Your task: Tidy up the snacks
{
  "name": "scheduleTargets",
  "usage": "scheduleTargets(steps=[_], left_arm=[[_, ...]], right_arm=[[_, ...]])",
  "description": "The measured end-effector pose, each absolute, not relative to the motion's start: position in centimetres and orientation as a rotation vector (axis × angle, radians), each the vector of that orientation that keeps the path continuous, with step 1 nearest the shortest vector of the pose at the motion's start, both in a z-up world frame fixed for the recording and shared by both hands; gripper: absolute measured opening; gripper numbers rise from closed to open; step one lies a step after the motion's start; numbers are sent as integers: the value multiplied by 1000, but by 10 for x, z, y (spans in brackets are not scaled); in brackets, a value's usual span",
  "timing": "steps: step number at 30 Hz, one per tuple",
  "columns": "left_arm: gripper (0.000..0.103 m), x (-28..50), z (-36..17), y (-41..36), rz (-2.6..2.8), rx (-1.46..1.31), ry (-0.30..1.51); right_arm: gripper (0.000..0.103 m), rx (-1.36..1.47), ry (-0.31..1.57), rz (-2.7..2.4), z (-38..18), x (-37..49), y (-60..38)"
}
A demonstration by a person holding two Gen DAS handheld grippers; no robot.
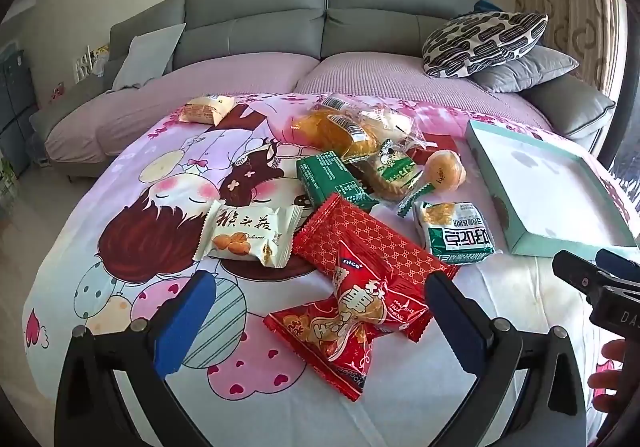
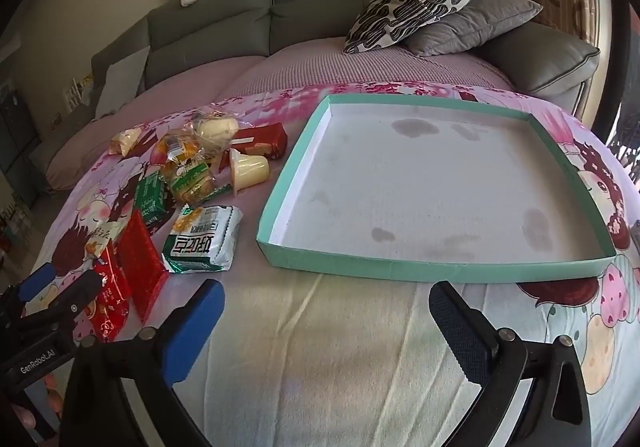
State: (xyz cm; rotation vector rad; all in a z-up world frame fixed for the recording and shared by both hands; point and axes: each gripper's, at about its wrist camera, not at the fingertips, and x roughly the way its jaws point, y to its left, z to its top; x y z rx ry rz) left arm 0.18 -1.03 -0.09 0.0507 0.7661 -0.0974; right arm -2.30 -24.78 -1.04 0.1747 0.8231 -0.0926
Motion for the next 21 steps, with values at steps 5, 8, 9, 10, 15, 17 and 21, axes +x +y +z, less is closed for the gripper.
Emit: scheduleTargets(steps=[5, 8, 9, 10, 15, 17, 21], left_arm=[[103, 0, 3, -10, -108, 34, 737], [103, -1, 5, -10, -109, 21, 724], [103, -1, 6, -10, -110, 22, 721], [103, -2, 6, -10, -111, 25, 718], [103, -3, 10, -14, -136, 34, 712], [103, -3, 11, -15, -153, 33, 715], [103, -3, 12, -17, -164, 24, 711]], right_arm=[[103, 194, 819, -107, -10, -23, -252], [103, 196, 823, -102, -11, -21, -252], [103, 192, 823, -102, -11, -21, -252], [103, 188, 822, -102, -11, -21, -252], [103, 190, 813, -102, -11, -21, -253], [103, 186, 809, -107, -10, -21, -254], [103, 189, 806, -117, -10, -20, -257]])
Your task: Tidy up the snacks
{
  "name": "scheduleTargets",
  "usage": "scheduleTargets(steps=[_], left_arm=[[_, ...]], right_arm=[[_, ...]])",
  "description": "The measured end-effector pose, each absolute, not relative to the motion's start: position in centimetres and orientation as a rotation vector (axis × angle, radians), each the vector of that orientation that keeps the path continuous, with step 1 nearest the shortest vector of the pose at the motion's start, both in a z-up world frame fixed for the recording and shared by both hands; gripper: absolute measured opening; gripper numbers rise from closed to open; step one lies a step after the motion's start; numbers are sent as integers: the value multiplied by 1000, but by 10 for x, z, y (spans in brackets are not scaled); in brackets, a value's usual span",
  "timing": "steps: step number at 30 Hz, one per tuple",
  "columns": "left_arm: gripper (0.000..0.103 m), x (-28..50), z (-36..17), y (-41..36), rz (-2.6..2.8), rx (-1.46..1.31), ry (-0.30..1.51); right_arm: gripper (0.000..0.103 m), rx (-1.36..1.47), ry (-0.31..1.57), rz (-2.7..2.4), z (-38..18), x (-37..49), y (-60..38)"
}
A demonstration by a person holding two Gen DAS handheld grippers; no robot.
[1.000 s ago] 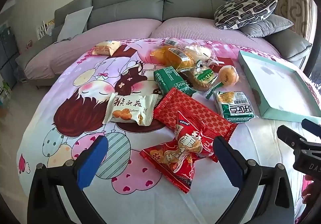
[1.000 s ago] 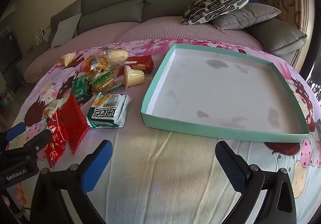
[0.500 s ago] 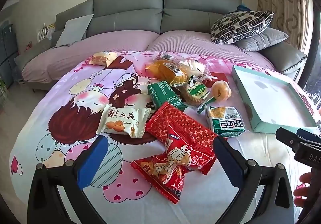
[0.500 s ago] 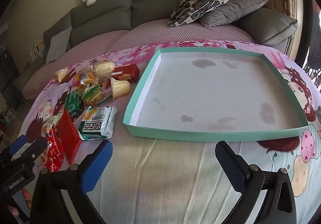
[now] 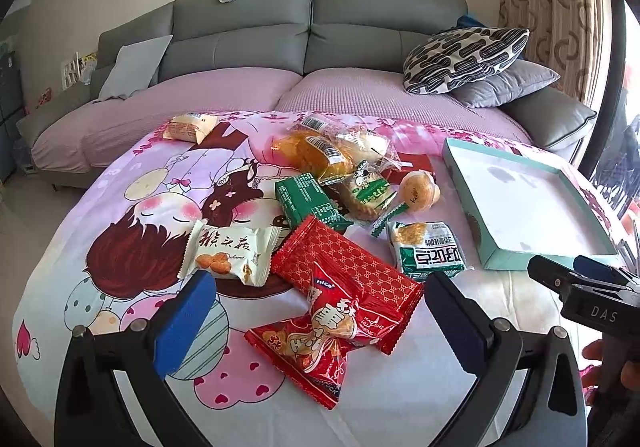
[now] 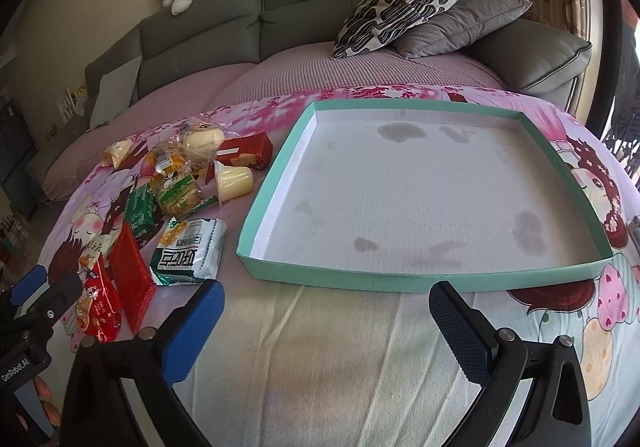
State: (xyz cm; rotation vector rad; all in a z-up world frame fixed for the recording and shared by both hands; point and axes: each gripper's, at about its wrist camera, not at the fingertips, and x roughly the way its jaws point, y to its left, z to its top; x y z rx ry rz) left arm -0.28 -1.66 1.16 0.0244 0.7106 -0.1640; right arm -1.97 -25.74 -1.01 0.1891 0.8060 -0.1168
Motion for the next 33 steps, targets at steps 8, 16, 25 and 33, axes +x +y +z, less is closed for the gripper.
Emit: scheduleTargets(steps=[8, 16, 25, 33], left_arm=[[103, -1, 9, -15, -169, -3, 711], [103, -2, 13, -15, -174, -4, 713], [103, -4, 17, -11, -189, -20, 728], [103, -8, 18, -15, -200, 5, 748]], right_arm=[[103, 189, 797, -123, -6, -20, -262], [103, 186, 788, -128, -1, -20, -262], [103, 163, 791, -127, 3, -22, -259], [103, 159, 783, -138, 11, -26, -258]])
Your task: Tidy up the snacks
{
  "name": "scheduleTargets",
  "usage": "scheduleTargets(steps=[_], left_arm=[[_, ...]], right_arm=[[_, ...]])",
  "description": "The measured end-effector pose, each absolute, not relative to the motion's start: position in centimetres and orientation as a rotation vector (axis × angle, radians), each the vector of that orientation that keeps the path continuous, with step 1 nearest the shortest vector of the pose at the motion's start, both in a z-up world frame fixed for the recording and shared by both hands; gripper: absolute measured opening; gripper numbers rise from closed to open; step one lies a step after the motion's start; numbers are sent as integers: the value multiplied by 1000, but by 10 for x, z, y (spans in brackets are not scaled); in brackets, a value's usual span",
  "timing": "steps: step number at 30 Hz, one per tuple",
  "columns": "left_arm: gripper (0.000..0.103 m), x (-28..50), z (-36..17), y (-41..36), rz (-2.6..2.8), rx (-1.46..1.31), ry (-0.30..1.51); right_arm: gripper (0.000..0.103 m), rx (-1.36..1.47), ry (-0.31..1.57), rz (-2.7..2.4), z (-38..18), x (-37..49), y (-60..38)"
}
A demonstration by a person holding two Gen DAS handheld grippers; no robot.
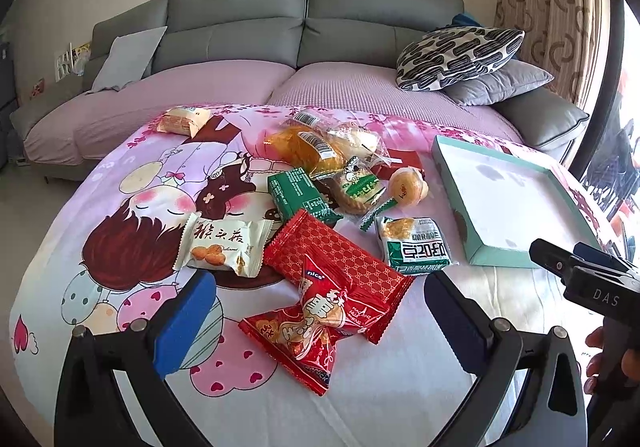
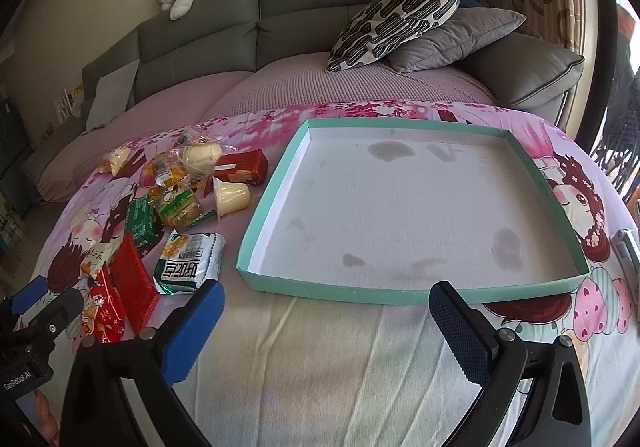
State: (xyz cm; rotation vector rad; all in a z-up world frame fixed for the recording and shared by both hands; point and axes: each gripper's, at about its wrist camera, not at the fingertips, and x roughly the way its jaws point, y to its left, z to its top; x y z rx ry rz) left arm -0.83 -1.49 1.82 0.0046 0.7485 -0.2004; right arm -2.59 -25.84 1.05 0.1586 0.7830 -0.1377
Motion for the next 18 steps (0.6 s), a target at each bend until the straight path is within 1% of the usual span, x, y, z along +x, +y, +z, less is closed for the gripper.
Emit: scheduleTargets(steps=[18], left_arm=[[103, -13, 20, -9, -201, -12, 783]], right_arm=[[103, 141, 768, -129, 23, -32, -250]])
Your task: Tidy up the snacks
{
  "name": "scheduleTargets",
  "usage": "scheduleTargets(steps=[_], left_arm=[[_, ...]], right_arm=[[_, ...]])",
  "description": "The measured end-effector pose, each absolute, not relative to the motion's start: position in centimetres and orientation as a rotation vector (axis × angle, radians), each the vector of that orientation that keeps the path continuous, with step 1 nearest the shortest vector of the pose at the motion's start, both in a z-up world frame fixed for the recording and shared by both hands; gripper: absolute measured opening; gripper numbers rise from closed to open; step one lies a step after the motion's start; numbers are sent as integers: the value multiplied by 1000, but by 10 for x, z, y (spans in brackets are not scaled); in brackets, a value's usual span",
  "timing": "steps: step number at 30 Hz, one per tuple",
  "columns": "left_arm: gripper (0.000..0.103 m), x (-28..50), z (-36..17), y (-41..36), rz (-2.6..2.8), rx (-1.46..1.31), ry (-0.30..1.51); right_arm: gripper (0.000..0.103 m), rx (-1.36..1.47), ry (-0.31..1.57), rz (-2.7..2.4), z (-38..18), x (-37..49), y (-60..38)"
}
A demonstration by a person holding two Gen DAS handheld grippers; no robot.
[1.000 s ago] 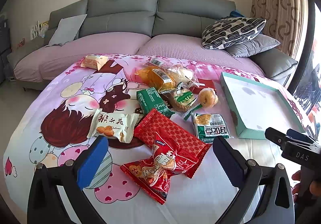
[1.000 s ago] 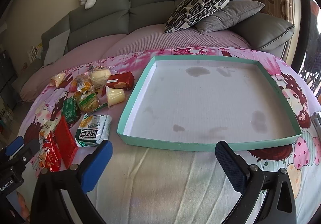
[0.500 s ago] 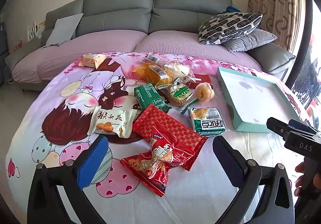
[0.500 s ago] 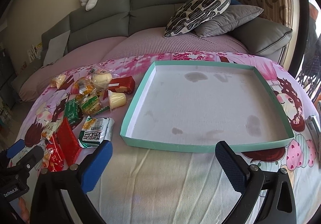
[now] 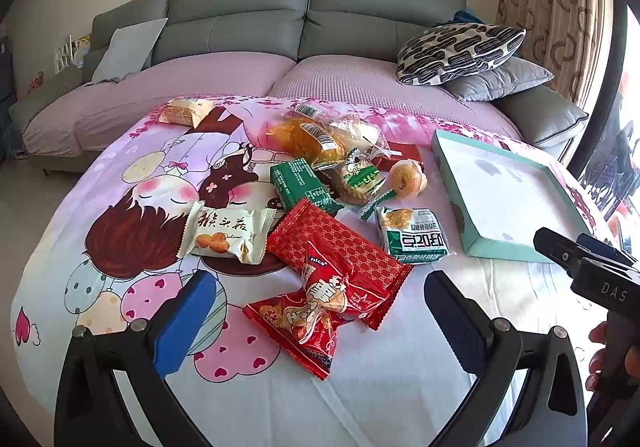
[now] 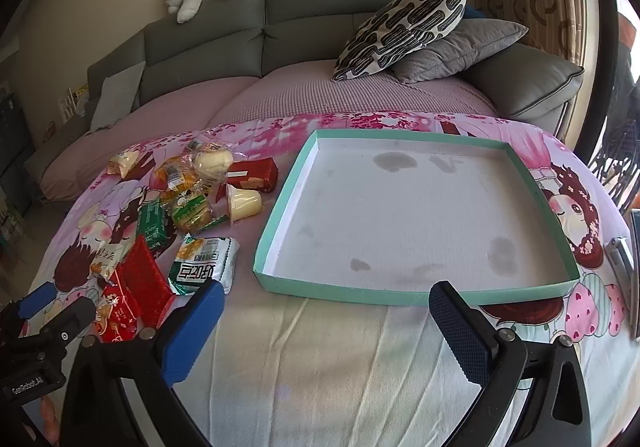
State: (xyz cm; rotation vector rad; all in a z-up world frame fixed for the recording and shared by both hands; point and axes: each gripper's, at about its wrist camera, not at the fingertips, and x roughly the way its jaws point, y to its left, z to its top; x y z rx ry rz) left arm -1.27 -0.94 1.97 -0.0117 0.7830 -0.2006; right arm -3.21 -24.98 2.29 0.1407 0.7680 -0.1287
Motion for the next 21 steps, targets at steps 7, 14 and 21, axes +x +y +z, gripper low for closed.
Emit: scheduleTargets(steps=[7, 14, 21], left_arm=[[103, -10, 11, -8, -200, -18, 804], [99, -6, 2, -3, -215, -36, 822], [91, 1, -9, -2, -235, -34, 852]], right_arm=[[103, 135, 786, -123, 17, -30, -248], [103, 162, 814, -53, 8, -20, -235], [103, 165, 840, 82, 2, -2, -203]])
